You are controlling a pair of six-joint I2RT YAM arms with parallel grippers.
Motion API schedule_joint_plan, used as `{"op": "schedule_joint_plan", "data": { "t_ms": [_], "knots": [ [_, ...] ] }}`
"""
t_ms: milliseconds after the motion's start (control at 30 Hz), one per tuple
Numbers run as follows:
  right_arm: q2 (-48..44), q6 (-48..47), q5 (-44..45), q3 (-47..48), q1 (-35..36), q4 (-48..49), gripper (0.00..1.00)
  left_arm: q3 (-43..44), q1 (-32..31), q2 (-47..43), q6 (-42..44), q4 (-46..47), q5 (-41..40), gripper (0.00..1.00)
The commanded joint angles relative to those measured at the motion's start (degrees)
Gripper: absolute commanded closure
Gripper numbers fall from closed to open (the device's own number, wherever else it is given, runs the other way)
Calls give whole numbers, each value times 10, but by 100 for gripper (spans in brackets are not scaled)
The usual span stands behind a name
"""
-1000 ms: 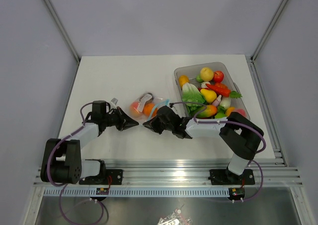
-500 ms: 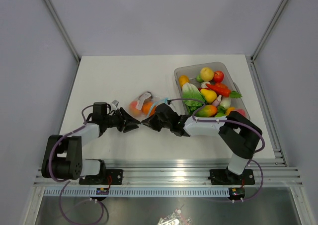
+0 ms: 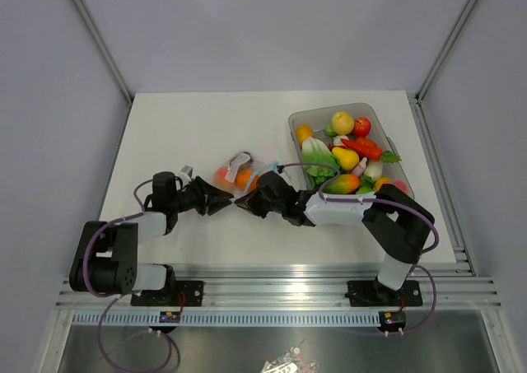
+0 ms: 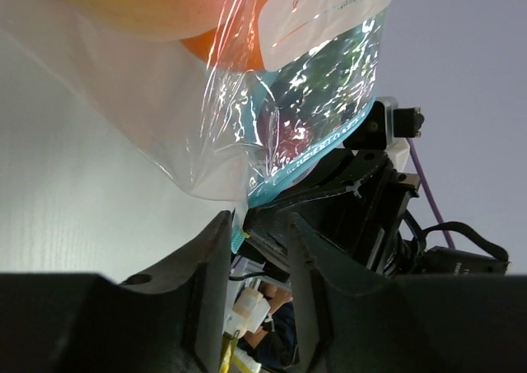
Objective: Place the food in the zip-top bag and seal the zipper
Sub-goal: Zip the zipper food storage bag at the center of the board.
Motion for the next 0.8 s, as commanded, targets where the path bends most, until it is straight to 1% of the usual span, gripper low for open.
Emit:
{"op": "schedule_joint_plan", "data": {
  "t_ms": [0,100,167,200,300,400,500,533,600,633,767],
  "knots": [
    [5,-10,0,16,-2,16,100,6,-2,15,-22,55,-7,68],
    [5,-9,-1,16,-2,17,100,13,-3,26,-22,56,-6,73],
    [5,-8,0,15,-2,19,100,15,-4,29,-16,49,-5,71],
    [5,-8,0,15,-2,19,100,15,-4,29,-9,45,-5,66],
    [5,-6,0,14,-2,18,100,15,-4,24,-1,27,-2,55],
    [4,-6,1,13,-2,18,100,17,-7,17,18,2,-4,55],
    [5,-9,0,16,-2,17,100,23,-7,22,22,-6,-4,68],
    [5,-11,0,16,-2,17,100,24,-8,24,24,-9,-3,78],
    [4,-14,-2,19,-3,17,100,28,-8,31,25,-12,-3,88],
    [4,-17,-3,22,-2,14,100,28,-8,34,25,-12,-1,99],
    [1,-19,-4,23,-3,13,100,31,-9,38,25,-13,1,100]
  ]
}}
